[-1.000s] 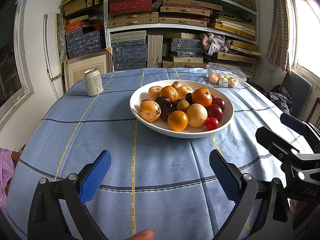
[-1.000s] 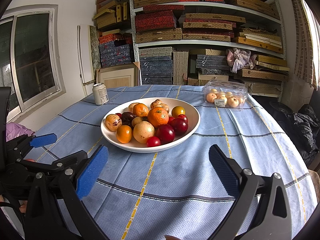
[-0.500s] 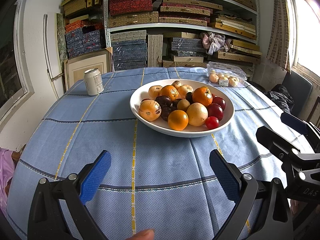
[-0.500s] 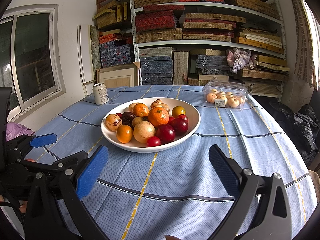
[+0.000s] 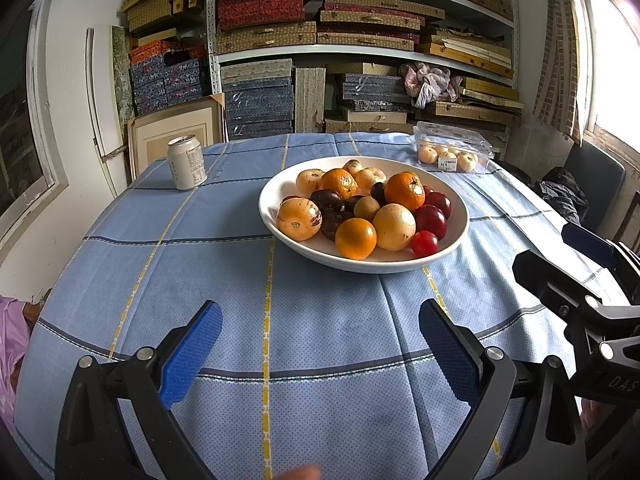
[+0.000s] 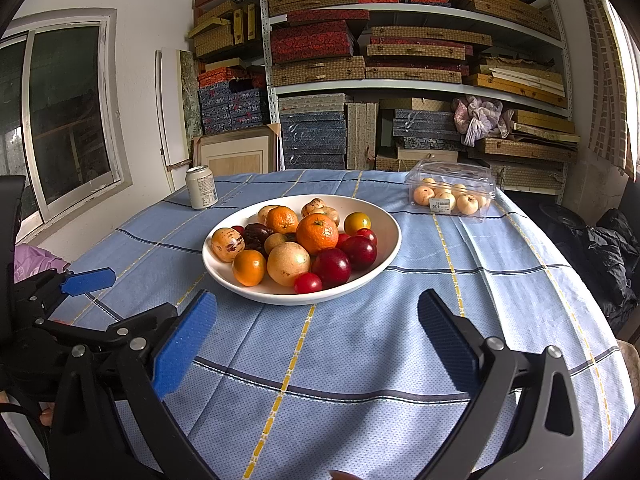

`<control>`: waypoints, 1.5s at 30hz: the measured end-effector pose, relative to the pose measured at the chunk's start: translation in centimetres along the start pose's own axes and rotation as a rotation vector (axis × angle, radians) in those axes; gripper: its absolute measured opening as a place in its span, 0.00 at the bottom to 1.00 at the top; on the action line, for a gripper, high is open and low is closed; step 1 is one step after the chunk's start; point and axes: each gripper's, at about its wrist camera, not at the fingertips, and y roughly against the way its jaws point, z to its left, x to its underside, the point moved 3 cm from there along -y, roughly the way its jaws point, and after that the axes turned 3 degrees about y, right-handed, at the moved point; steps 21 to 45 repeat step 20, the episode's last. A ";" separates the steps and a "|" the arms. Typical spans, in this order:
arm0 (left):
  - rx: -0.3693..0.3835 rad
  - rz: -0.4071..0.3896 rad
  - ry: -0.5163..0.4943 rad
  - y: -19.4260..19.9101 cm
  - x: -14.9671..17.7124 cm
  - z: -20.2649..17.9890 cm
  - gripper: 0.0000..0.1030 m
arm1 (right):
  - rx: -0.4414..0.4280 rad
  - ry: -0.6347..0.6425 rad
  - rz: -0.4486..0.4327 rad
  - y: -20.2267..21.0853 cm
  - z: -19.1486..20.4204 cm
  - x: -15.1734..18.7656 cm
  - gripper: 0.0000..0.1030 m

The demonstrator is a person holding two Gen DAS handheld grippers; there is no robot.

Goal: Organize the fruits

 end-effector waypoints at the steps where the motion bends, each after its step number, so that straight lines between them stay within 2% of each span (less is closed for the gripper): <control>1: 0.000 -0.001 0.000 0.0 0.0 0.0 0.96 | 0.000 0.001 0.000 0.0 0.0 0.0 0.96; 8: -0.054 -0.059 -0.026 0.7 1.1 0.0 0.96 | 0.001 0.000 -0.001 0.0 0.0 0.0 0.96; 16: -0.022 -0.036 -0.035 1.0 1.1 -0.1 0.96 | 0.003 -0.001 -0.006 -0.2 0.0 0.4 0.96; 45: -0.028 -0.036 -0.041 1.2 1.1 0.0 0.96 | 0.002 0.001 -0.005 -0.2 -0.1 0.4 0.96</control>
